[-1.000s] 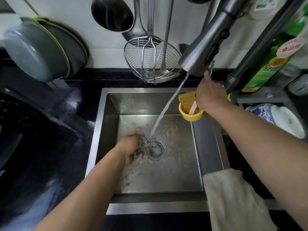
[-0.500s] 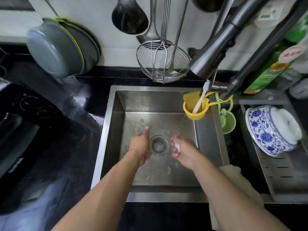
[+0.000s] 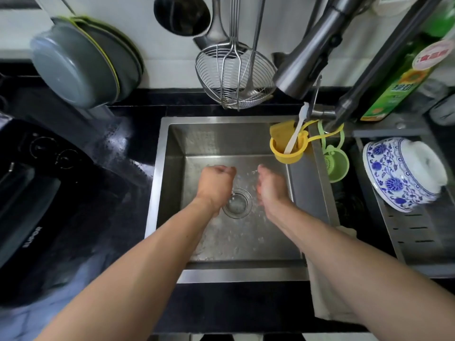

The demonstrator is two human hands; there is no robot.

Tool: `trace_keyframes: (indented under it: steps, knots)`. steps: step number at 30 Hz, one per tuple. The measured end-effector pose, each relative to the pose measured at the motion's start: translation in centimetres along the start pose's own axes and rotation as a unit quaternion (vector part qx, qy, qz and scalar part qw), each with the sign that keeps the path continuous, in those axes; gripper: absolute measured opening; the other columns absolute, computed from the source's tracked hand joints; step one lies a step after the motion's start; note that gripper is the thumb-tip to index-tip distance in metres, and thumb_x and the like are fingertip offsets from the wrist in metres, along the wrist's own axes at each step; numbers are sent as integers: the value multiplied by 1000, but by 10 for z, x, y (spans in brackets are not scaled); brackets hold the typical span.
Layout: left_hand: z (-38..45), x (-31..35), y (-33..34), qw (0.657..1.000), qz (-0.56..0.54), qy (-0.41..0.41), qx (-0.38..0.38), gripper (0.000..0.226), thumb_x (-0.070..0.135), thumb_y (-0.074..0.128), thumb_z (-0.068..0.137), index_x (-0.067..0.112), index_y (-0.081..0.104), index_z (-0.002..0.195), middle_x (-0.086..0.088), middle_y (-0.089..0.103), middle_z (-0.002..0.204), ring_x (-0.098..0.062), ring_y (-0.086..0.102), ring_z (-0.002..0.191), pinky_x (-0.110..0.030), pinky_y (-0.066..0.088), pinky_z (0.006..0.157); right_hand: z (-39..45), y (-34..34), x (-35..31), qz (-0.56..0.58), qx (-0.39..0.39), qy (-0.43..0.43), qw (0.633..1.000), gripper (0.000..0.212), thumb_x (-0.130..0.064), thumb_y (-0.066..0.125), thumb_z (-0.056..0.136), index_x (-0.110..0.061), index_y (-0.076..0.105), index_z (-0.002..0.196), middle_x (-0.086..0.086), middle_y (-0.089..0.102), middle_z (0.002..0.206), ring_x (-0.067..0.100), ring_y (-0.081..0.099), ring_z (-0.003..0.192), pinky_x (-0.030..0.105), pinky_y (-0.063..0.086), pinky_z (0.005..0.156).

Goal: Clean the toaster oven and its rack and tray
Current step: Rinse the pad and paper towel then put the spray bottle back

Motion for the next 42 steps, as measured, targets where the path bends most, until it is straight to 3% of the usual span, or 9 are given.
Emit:
trace_keyframes:
  steps: [8,12,17,21,26,29,33,39,42]
  knots:
    - [-4,-5,2,1000,26,-11,-9,41,27,58,102,18,45,65,-1,39,53,-21,37,50,-25,30,42,-6,-14,-13,7,44,2,999,39,-33,49,95,-22,35,62,-1,32,55,17,29,50,30,23,50]
    - [-27,70,-15,993,54,101,-29,43,41,66,100,5,61,76,2,47,52,-19,45,52,-38,47,54,-45,-8,-87,12,-105,-70,992,46,-37,47,101,-22,37,60,-2,31,52,15,26,45,30,22,46]
    - [-62,105,-30,932,-173,134,-290,24,12,76,88,17,62,107,-6,57,80,-16,54,64,-30,46,55,-71,-24,-120,136,-345,-108,923,12,-5,53,94,-15,60,92,6,56,91,16,55,79,30,45,69]
    - [-50,-36,0,950,41,-132,-280,31,9,58,103,7,53,134,-17,65,119,-27,70,99,-40,58,79,-36,-19,23,-274,-208,25,939,23,5,47,94,-5,60,110,19,64,106,32,65,92,45,52,85]
    - [-48,-67,13,963,-146,-195,-120,36,-12,52,92,8,44,121,-16,54,115,-37,63,103,-62,61,78,-32,-69,56,-155,-35,11,987,23,-1,62,91,-17,49,102,12,62,108,29,66,97,50,58,86]
    - [-56,-40,26,968,-149,-159,-126,22,-9,53,92,4,65,105,-13,66,89,-27,62,78,-41,56,73,-52,-112,25,-104,-3,-17,994,18,-3,65,89,-19,58,92,13,67,108,27,66,97,41,56,84]
    - [-55,15,70,991,58,-7,-125,22,-1,67,91,18,74,100,3,70,77,-12,64,68,-18,53,58,-75,-180,-21,-106,41,-90,990,18,-9,68,90,-24,70,100,0,69,98,14,65,86,20,54,71]
    - [-29,101,205,945,247,157,-147,41,24,69,94,22,41,123,-5,61,105,-32,67,97,-46,61,82,-60,-269,-39,-39,93,-150,984,22,-10,71,88,-30,75,98,0,70,105,14,66,89,22,52,77]
    - [-11,122,273,842,466,247,-117,36,16,56,98,17,47,133,-14,62,122,-37,62,113,-49,53,96,-39,-296,-39,-31,77,-166,983,23,-8,71,88,-25,71,103,-1,67,110,11,65,94,12,48,72]
Point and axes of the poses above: each hand's wrist, its own z-axis towards the middle knuckle, its own y-axis out of the palm, x = y × z, the point moved 7 cm from there along z, towards the middle knuckle
